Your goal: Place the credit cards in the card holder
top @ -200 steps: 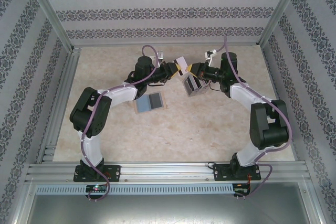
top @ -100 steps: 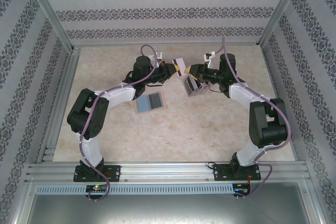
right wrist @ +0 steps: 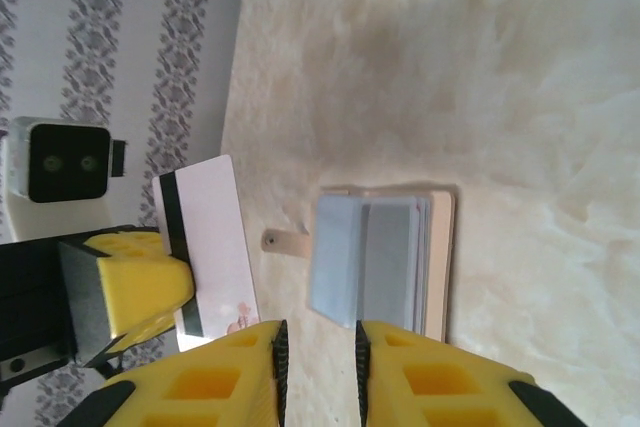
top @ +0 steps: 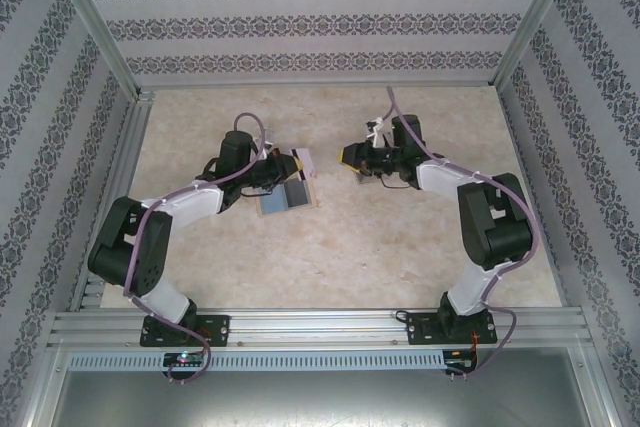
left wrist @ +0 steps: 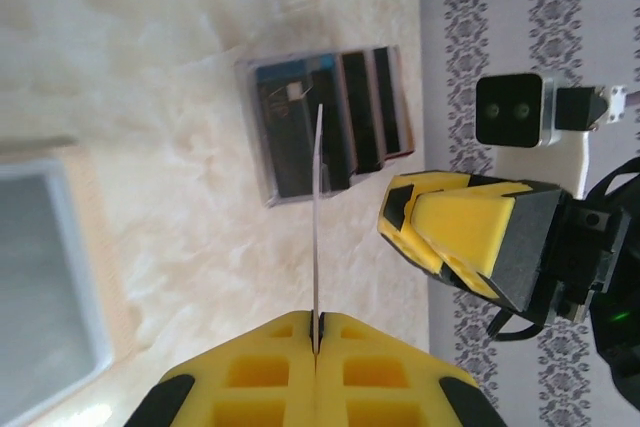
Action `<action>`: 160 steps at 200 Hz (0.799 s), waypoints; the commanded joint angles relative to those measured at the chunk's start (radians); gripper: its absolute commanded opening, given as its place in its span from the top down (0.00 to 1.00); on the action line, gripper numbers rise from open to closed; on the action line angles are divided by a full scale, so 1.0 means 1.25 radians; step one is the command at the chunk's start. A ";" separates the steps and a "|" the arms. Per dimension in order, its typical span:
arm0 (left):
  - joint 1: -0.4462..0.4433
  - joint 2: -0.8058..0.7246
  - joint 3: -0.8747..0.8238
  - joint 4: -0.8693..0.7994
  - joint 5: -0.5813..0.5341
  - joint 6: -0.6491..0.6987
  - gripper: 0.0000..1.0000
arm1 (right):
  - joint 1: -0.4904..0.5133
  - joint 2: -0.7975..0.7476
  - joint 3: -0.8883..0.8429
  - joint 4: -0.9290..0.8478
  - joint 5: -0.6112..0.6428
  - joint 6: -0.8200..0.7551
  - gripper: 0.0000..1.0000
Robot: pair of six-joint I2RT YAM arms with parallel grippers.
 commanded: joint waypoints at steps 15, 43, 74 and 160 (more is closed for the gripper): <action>0.030 -0.052 -0.047 -0.119 0.009 0.075 1.00 | 0.075 0.057 0.050 -0.062 0.072 -0.070 0.72; 0.052 -0.079 -0.084 -0.158 -0.006 0.093 1.00 | 0.129 0.104 0.084 -0.089 0.114 -0.083 0.73; 0.070 -0.075 -0.109 -0.155 -0.019 0.135 1.00 | 0.173 0.155 0.131 -0.123 0.159 -0.106 0.73; 0.101 0.044 -0.094 -0.131 0.040 0.211 1.00 | 0.195 0.220 0.180 -0.167 0.163 -0.124 0.73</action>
